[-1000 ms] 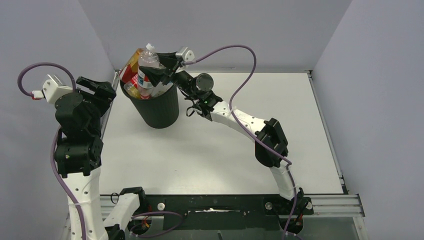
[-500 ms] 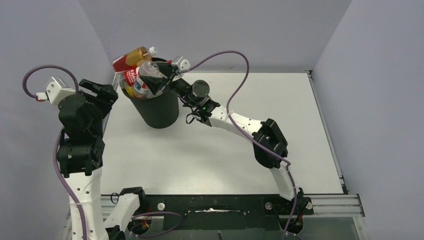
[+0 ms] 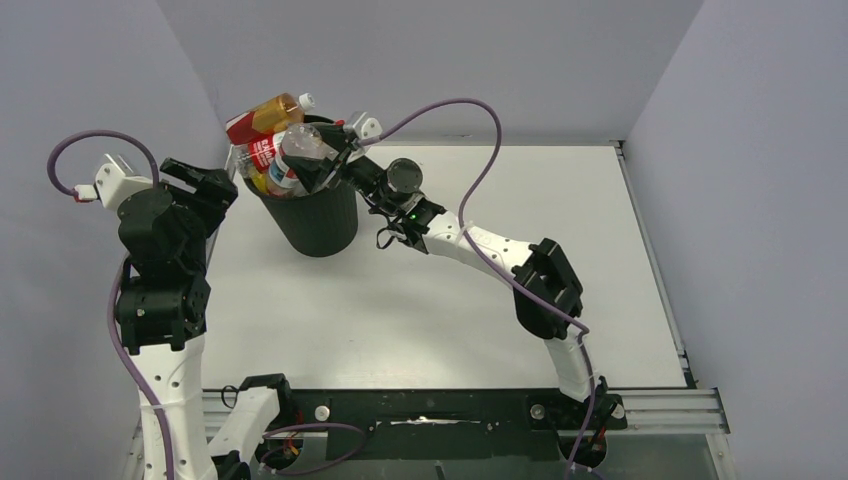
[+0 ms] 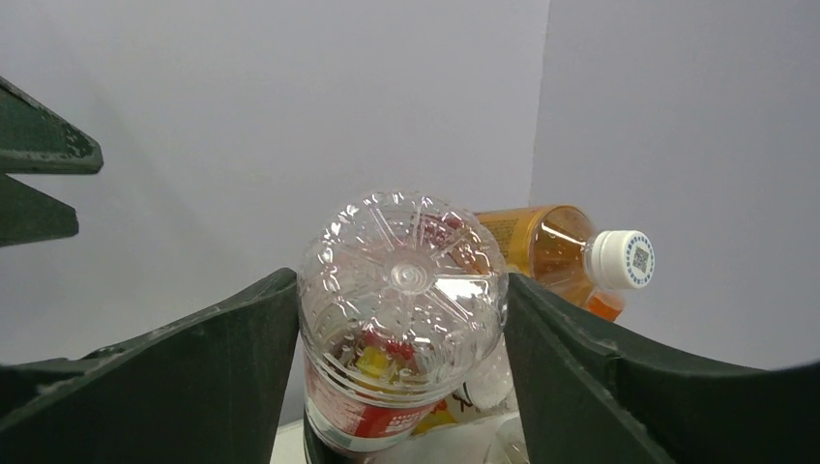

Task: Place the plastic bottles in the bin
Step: Place the plastic bottle in the trash bin.

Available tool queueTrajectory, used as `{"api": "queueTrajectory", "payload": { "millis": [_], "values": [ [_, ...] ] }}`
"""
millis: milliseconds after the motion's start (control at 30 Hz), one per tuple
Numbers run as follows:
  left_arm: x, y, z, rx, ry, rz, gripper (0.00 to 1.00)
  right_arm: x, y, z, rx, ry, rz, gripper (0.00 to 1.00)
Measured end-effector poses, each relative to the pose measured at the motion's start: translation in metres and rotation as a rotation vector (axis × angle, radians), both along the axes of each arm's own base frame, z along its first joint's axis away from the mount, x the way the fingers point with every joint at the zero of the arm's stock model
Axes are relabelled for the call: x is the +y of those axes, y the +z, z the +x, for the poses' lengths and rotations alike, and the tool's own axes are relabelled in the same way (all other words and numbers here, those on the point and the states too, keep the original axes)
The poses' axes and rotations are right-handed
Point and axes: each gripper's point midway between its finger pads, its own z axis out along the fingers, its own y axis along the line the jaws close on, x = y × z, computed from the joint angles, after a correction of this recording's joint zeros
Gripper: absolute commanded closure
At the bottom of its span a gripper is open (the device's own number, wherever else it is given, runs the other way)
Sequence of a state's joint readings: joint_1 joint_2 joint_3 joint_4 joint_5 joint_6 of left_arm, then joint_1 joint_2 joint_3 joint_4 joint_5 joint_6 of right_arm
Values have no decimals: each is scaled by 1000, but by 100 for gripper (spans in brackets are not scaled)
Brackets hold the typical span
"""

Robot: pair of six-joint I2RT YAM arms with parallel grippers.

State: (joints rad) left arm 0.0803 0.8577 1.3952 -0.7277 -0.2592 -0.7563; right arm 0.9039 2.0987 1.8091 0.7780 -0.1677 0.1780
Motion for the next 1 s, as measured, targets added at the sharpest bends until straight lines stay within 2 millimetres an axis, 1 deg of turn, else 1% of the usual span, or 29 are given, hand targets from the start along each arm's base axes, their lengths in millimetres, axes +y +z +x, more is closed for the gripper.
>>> {"api": "queueTrajectory", "payload": {
  "millis": [100,300,467,500,567,667,867,1000],
  "values": [
    [0,0,1,-4,-2,-1,32,-1,-5,1,10,-9,-26,16],
    [-1,-1,2,-8,-3,-6,32,0,-15,3,33,-15,-61,11],
    [-1,1,3,-14,-3,-10,32,0,-16,3,42,-16,-74,3],
    [-1,1,3,-15,-3,-10,32,-1,-15,3,43,-16,-77,0],
    [-1,0,3,-16,-4,-13,32,-3,-14,2,48,-17,-82,2],
    [-2,-1,3,-17,-6,-17,32,-8,-8,-2,48,-19,-83,2],
    [-2,-2,2,-16,-4,-17,32,-23,16,-13,30,-21,-59,2],
    [1,-2,2,-15,8,-13,28,-40,32,-25,20,-27,-48,2]
  ]
}}
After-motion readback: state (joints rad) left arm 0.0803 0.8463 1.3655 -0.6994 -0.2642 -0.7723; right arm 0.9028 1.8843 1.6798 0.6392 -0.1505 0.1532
